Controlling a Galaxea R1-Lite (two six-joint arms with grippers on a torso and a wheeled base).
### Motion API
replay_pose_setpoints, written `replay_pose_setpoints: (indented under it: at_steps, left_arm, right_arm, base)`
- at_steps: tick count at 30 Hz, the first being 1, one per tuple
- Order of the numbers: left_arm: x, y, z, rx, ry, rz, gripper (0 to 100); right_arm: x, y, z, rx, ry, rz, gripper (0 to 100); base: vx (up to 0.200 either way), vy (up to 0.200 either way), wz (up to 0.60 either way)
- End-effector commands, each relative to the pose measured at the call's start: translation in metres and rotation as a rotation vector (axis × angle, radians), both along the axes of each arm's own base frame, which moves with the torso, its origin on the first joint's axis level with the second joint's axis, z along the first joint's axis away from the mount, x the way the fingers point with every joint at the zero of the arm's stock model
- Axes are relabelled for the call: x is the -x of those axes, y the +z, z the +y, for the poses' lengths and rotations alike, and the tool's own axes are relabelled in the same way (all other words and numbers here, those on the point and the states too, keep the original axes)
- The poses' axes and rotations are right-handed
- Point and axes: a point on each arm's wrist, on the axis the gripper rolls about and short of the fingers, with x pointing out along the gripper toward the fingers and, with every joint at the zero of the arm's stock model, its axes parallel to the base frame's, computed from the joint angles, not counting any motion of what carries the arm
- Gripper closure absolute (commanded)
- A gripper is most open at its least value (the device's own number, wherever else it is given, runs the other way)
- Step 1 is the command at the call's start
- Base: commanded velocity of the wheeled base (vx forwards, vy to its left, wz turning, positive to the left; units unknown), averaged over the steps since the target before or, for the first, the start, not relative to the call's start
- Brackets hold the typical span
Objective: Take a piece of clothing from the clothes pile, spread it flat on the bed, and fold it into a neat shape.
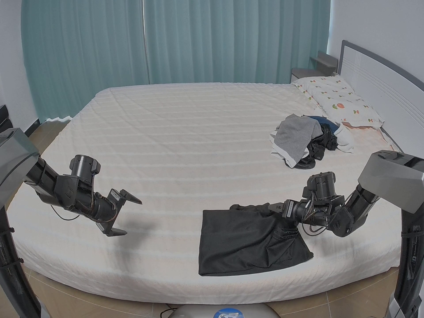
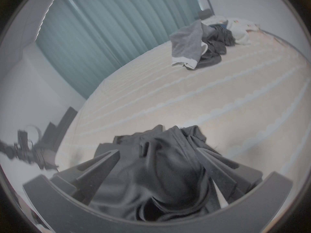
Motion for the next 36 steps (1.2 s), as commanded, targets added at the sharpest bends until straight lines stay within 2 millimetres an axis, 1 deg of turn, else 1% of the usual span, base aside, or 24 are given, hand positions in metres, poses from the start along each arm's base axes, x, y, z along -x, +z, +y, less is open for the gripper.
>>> replay_pose_setpoints:
  at_steps: [1,3,4,6,12,13,14,16,18,21,25,30,32,33,35,36]
  left_arm:
    - [-0.001,0.000,0.000,0.000,0.000,0.000,0]
    - [0.000,-0.001,0.000,0.000,0.000,0.001,0]
    - [0.000,-0.001,0.000,0.000,0.000,0.003,0]
    - [0.000,-0.001,0.000,0.000,0.000,0.003,0]
    - [0.000,-0.001,0.000,0.000,0.000,0.003,0]
    - [-0.001,0.000,0.000,0.000,0.000,0.001,0]
    - [-0.001,0.000,0.000,0.000,0.000,0.001,0]
    - [-0.001,0.000,0.000,0.000,0.000,0.001,0]
    - [-0.001,-0.001,0.000,0.000,0.000,0.003,0]
    - [-0.001,0.000,0.000,0.000,0.000,0.001,0]
    - [-0.001,0.000,0.000,0.000,0.000,0.001,0]
    - [0.000,-0.001,0.000,0.000,0.000,0.003,0]
    - [0.000,-0.001,0.000,0.000,0.000,0.003,0]
    - [0.000,-0.001,0.000,0.000,0.000,0.003,0]
    - [0.000,-0.001,0.000,0.000,0.000,0.003,0]
    - [0.000,-0.001,0.000,0.000,0.000,0.004,0]
  right_arm:
    - [0.030,0.014,-0.004,0.116,0.079,-0.028,0]
    - [0.041,0.014,-0.002,0.170,0.138,-0.041,0]
    - [0.042,0.014,-0.002,0.176,0.145,-0.043,0]
    - [0.051,0.009,0.001,0.216,0.194,-0.054,0]
    - [0.054,0.000,0.009,0.266,0.258,-0.064,0]
    - [0.055,-0.005,0.012,0.283,0.278,-0.054,0]
    - [0.055,-0.006,0.013,0.287,0.285,-0.053,100]
    - [0.054,-0.016,0.014,0.305,0.297,-0.035,100]
    - [0.054,-0.020,0.014,0.310,0.302,-0.031,100]
    - [0.058,-0.016,0.012,0.314,0.304,-0.030,100]
    - [0.066,-0.005,0.006,0.318,0.302,-0.041,100]
    - [0.082,0.010,-0.011,0.308,0.280,-0.040,100]
    - [0.086,0.010,-0.014,0.307,0.279,-0.029,100]
    - [0.095,0.006,-0.021,0.309,0.276,0.009,100]
    - [0.098,0.004,-0.024,0.311,0.275,0.024,100]
    - [0.105,-0.002,-0.027,0.310,0.279,0.055,100]
  base:
    - [0.000,0.000,0.00]
    - [0.000,0.000,0.00]
    - [0.000,0.000,0.00]
    - [0.000,0.000,0.00]
    - [0.000,0.000,0.00]
    - [0.000,0.000,0.00]
    - [0.000,0.000,0.00]
    - [0.000,0.000,0.00]
    - [0.000,0.000,0.00]
    - [0.000,0.000,0.00]
    - [0.000,0.000,0.00]
    - [0.000,0.000,0.00]
    - [0.000,0.000,0.00]
    - [0.000,0.000,0.00]
    - [0.000,0.000,0.00]
    - [0.000,0.000,0.00]
